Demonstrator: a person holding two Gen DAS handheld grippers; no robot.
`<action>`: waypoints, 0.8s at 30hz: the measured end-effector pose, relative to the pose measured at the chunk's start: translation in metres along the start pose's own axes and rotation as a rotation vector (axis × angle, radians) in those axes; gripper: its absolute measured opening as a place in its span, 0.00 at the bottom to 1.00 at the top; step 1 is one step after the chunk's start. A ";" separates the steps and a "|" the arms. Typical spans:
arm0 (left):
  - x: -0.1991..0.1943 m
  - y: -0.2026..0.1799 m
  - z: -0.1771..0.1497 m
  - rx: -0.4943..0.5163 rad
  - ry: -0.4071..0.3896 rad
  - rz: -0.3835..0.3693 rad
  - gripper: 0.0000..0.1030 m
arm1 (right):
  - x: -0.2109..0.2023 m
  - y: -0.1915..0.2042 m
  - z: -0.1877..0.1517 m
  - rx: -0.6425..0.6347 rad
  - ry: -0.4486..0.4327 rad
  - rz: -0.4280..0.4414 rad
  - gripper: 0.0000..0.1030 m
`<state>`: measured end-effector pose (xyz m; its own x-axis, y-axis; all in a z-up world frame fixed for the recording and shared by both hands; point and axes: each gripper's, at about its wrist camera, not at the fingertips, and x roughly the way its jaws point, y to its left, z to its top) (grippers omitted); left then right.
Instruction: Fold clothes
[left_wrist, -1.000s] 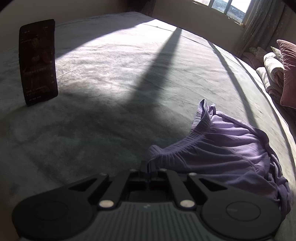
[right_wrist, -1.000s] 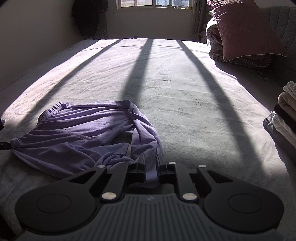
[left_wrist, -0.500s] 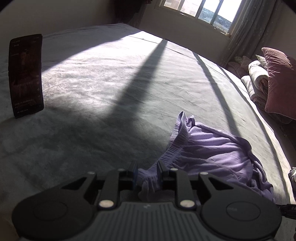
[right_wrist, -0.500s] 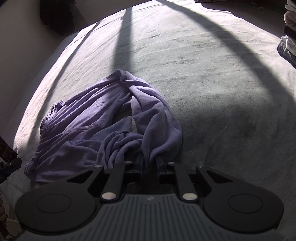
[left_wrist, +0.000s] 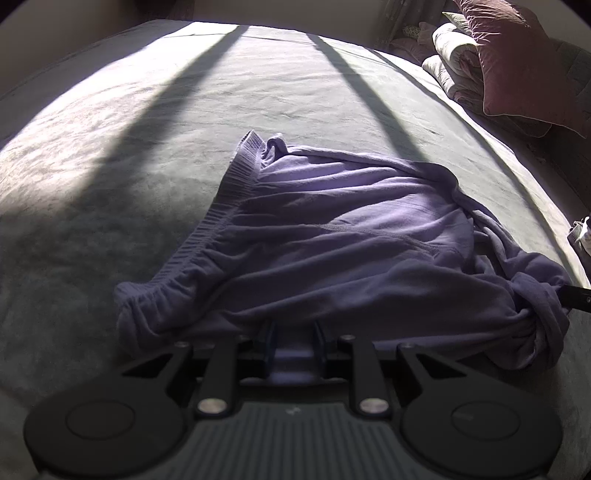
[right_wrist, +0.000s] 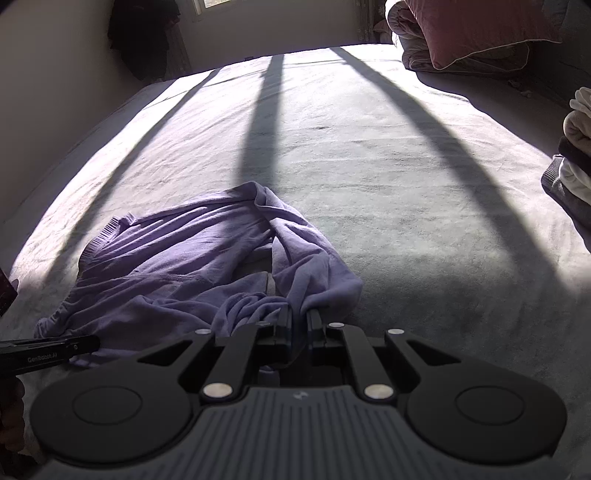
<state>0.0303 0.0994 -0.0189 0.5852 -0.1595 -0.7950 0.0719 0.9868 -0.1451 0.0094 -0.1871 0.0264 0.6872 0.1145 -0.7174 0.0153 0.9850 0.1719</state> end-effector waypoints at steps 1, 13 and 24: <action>0.000 -0.001 0.000 0.007 0.000 0.004 0.22 | -0.002 0.000 0.001 -0.008 -0.010 -0.006 0.08; 0.002 -0.003 -0.003 0.039 -0.009 0.014 0.22 | -0.019 -0.009 0.011 -0.051 -0.115 -0.093 0.07; 0.002 -0.005 -0.004 0.044 -0.013 0.023 0.22 | -0.030 -0.030 0.023 -0.066 -0.210 -0.243 0.07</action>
<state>0.0276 0.0943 -0.0218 0.5977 -0.1371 -0.7899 0.0938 0.9905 -0.1010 0.0054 -0.2227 0.0584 0.8040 -0.1473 -0.5761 0.1546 0.9873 -0.0368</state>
